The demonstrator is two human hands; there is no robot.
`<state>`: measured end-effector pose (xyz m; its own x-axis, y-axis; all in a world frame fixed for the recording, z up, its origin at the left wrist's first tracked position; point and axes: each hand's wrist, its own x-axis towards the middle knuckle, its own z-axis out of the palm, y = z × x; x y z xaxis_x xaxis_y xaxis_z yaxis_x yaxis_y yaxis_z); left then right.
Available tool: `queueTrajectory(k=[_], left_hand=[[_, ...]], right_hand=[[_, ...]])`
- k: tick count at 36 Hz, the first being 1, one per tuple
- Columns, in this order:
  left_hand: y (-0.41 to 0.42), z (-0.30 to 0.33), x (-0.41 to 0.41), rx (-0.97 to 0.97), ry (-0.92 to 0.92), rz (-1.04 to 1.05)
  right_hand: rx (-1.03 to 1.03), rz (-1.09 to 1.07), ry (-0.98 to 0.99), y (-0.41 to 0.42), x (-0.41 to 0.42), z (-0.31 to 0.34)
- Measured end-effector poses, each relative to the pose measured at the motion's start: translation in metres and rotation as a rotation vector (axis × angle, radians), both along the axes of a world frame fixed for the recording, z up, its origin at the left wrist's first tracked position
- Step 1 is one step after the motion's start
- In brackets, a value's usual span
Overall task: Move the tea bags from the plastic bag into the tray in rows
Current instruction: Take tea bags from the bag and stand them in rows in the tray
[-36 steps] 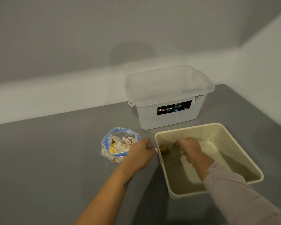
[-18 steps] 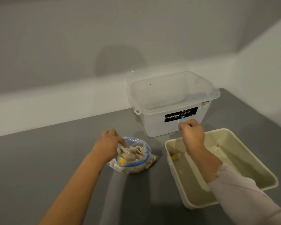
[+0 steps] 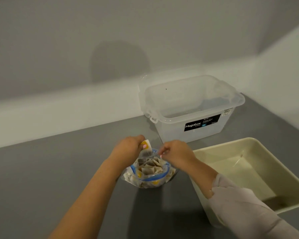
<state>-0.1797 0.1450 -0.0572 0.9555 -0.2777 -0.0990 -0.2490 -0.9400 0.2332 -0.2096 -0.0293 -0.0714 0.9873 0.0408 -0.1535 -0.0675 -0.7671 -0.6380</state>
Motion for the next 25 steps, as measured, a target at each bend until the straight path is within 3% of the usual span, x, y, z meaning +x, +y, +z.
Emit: queueTrajectory(k=[5, 10, 25], left_hand=[[0.001, -0.003, -0.002, -0.076, 0.008, 0.039], [0.007, -0.003, -0.008, -0.213, -0.010, 0.047], [0.001, 0.009, -0.009, -0.566, -0.067, 0.196]], right_hand=[[-0.308, 0.048, -0.049, 0.021, -0.004, -0.014], [-0.337, -0.017, -0.045, 0.025, -0.001, -0.020], [0.270, 0.017, 0.079, -0.007, 0.015, 0.036]])
